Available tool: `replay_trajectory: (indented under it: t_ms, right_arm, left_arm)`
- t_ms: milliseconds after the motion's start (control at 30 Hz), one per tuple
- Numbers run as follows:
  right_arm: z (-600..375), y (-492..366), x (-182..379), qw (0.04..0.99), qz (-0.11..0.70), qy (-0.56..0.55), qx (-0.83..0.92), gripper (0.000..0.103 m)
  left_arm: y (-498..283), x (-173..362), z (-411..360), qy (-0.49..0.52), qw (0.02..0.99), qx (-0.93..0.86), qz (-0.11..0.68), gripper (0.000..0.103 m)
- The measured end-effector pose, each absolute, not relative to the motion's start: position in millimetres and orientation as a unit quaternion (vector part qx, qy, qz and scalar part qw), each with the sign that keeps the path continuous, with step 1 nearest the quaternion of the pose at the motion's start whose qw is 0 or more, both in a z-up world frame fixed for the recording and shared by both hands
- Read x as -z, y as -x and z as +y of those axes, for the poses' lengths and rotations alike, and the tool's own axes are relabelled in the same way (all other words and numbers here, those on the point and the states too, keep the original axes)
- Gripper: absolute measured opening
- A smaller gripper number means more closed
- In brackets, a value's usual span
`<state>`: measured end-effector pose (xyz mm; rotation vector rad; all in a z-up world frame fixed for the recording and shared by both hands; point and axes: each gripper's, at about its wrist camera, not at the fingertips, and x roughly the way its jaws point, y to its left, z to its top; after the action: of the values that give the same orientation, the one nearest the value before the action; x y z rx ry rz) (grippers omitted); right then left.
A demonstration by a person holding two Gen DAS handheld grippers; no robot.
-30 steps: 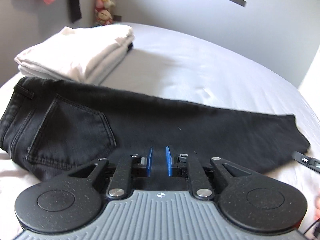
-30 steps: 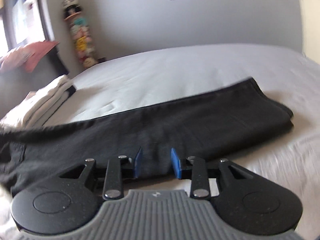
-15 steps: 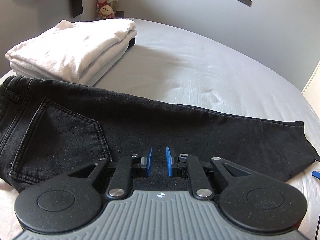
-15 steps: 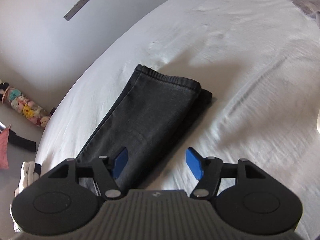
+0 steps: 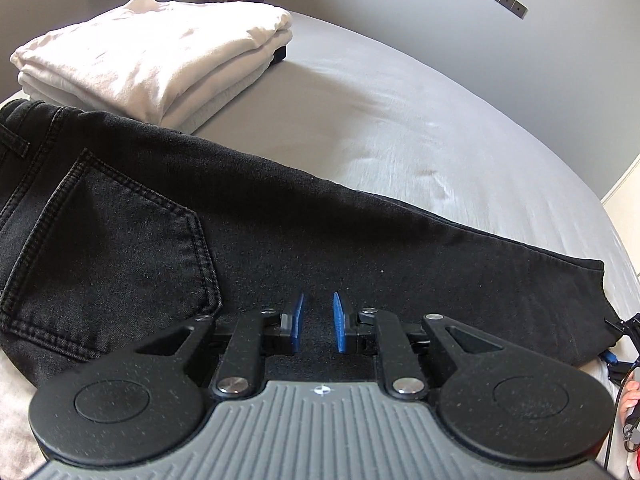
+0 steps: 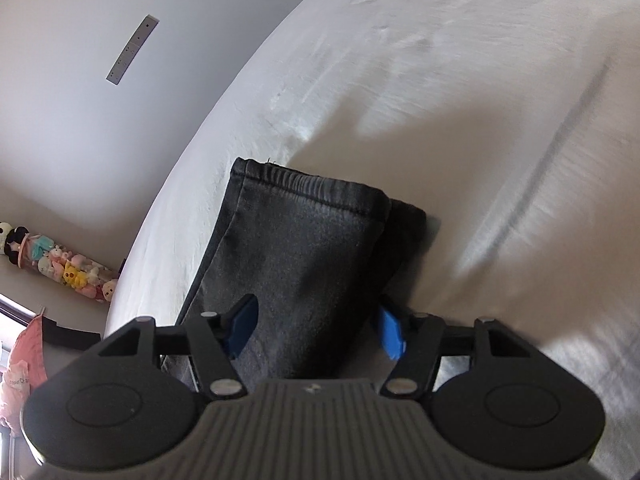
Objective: Fold clothes
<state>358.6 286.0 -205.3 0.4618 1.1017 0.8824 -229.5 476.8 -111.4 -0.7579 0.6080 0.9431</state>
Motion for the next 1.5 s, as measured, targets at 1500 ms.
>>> replay_trajectory:
  t_ms: [1500]
  right_arm:
    - [290.3,-352.4,93.2,0.777,0.389,-0.155,-0.469,0.019]
  left_arm:
    - [228.3,109.5,473.8,0.371,0.783,-0.417,0.275,0.018]
